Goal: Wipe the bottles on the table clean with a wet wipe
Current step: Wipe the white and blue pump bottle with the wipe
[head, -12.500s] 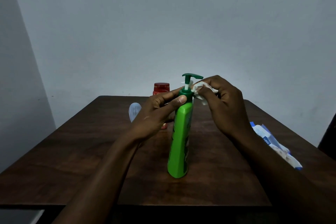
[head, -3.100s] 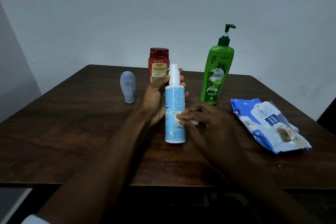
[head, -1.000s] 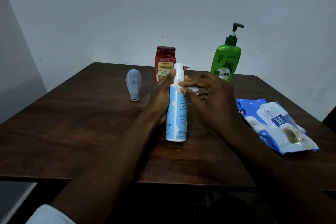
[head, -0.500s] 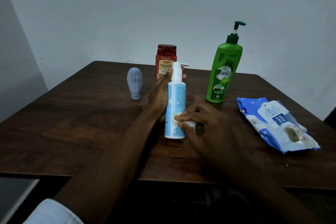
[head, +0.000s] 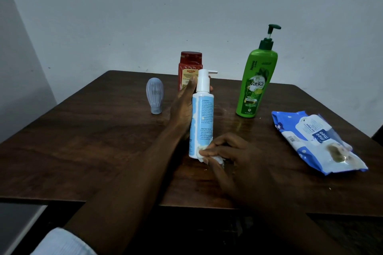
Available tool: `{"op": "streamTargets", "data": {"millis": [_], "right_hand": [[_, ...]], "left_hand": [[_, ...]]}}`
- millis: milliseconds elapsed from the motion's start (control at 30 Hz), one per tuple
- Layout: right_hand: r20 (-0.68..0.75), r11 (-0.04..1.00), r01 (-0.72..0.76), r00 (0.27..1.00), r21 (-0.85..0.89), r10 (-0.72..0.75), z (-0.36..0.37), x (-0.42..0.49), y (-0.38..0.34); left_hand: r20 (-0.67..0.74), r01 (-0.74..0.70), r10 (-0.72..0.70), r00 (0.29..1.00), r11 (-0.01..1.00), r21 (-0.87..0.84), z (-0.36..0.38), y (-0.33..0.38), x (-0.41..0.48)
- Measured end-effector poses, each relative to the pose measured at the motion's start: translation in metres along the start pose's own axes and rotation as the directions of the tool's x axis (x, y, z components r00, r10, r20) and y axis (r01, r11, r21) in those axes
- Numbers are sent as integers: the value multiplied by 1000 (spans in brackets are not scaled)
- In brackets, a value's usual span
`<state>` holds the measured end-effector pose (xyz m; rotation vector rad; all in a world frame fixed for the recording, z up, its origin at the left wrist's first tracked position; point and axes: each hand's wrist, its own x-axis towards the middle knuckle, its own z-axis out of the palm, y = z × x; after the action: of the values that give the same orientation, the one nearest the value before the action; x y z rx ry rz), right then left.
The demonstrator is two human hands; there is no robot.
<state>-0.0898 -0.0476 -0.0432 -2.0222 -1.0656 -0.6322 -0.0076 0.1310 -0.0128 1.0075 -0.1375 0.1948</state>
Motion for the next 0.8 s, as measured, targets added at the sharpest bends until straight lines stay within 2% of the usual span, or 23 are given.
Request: {"op": "streamTargets", "data": {"millis": [167, 333, 467, 800], "right_hand": [[-96, 998, -35, 995, 44, 39, -3, 16, 2], [-184, 992, -71, 979, 102, 89, -10, 57, 12], [-233, 993, -96, 966, 74, 111, -16, 83, 20], [-155, 990, -105, 981, 94, 119, -11, 71, 17]], "left_hand": [[-5, -60, 60, 998, 997, 59, 6, 1, -2], [45, -53, 53, 998, 999, -6, 3, 1, -2], [58, -22, 25, 998, 999, -47, 4, 1, -4], [176, 130, -96, 980, 973, -193, -1, -3, 0]]}}
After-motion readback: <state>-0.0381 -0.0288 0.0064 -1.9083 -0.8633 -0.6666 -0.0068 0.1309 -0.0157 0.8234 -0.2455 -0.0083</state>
